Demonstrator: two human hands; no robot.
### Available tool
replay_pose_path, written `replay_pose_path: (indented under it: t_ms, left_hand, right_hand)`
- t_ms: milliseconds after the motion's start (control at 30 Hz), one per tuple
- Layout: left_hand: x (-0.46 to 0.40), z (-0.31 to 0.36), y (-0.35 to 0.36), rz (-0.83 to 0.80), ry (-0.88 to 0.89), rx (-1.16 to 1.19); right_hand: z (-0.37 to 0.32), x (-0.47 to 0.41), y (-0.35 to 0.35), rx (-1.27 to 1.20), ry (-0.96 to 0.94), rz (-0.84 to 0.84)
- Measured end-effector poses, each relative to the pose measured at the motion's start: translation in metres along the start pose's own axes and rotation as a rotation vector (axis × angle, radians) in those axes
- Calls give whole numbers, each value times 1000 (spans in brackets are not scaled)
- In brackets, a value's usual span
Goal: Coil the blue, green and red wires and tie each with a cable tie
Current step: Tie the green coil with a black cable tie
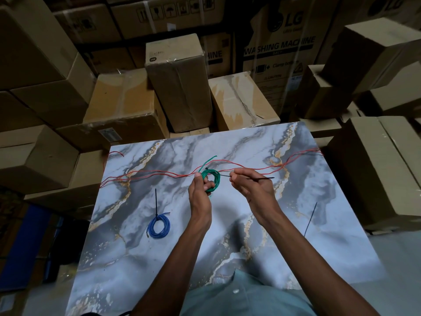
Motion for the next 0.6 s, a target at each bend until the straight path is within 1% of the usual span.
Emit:
replay_pose_path:
  t_ms: [400,500,600]
  left_hand:
    - [2,13,-5,28,1,0]
    - [2,14,-6,46,3,-11]
    - [6,15,-5,68,12,-39]
  right_hand:
    - [3,2,-9,156,-35,16]
    - [5,3,-9,156,-37,37]
    - [12,7,-8,113,-8,100]
Point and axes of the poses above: each hand's wrist, its own x-axis away from the middle knuckle, its own y-axis out of the palm, z = x × y, the point moved 9 cm from there along -x, towards the middle knuckle, and after that the axes turned 14 degrees about -y, right-handed, at the moved point
